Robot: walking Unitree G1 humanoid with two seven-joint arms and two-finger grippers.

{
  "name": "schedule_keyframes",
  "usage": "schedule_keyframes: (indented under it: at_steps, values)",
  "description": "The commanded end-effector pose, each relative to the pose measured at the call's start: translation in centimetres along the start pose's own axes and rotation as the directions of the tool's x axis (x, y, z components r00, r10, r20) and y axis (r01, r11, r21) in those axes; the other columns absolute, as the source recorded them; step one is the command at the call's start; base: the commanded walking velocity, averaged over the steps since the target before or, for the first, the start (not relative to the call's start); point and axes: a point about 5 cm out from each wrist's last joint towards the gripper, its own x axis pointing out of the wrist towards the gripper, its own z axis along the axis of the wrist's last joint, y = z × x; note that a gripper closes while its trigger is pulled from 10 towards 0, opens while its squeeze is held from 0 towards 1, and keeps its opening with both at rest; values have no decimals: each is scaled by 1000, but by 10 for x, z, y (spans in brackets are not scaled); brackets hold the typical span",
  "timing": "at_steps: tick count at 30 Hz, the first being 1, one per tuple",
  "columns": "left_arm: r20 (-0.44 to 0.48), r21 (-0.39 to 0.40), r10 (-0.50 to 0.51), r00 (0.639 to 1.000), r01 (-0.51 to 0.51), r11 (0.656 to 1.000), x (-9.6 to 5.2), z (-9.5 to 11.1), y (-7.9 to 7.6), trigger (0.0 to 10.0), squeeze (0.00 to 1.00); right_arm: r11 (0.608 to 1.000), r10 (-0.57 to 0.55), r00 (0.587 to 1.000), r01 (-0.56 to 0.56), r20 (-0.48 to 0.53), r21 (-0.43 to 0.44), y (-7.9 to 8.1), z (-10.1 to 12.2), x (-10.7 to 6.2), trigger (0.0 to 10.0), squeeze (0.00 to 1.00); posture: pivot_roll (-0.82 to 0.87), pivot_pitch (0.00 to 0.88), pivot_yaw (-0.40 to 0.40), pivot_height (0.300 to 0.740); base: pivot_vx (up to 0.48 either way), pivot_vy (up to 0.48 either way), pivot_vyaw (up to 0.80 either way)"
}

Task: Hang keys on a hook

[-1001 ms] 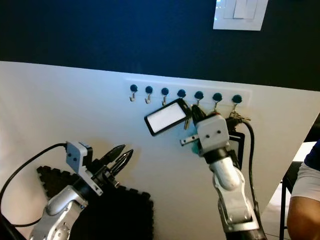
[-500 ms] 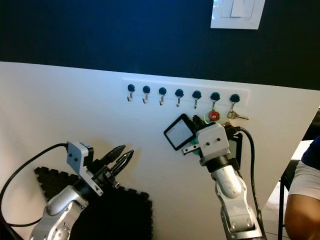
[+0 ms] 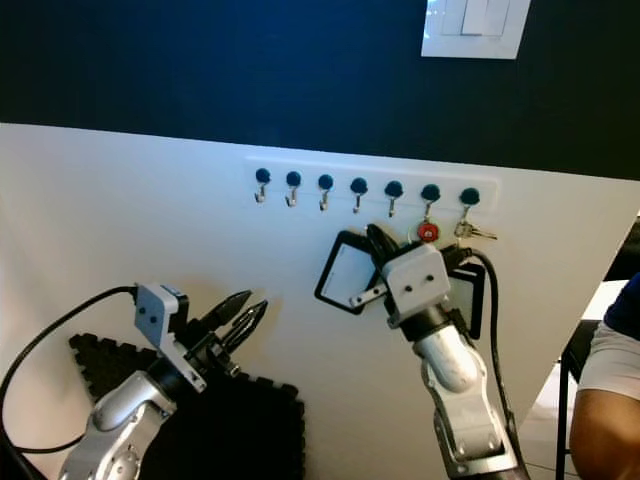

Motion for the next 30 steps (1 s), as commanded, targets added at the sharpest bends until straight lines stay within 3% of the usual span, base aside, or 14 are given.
schedule_keyframes:
  at_steps: [1,6,8,30]
  values:
    - [-7,17,-3,1000,3,1000,-1,0,1,10000,0,1000,-13,1000,13,-3,6,0,-1,2,10000,0,40,43,11,740,0,0,0]
    - [-8,18,-2,1000,3,1000,-1,0,2,10000,0,1000,-14,1000,14,-2,10,-1,-2,7,10000,0,40,43,11,740,0,0,0]
    - [-8,20,-1,1000,1,1000,0,1,2,10000,0,1000,1,1000,-1,-15,22,1,-5,16,10000,0,42,45,10,740,0,0,0]
    - [-8,27,8,1000,-8,1000,0,1,7,10000,0,999,34,997,-32,-68,37,2,-14,34,10000,0,41,40,9,740,0,0,0]
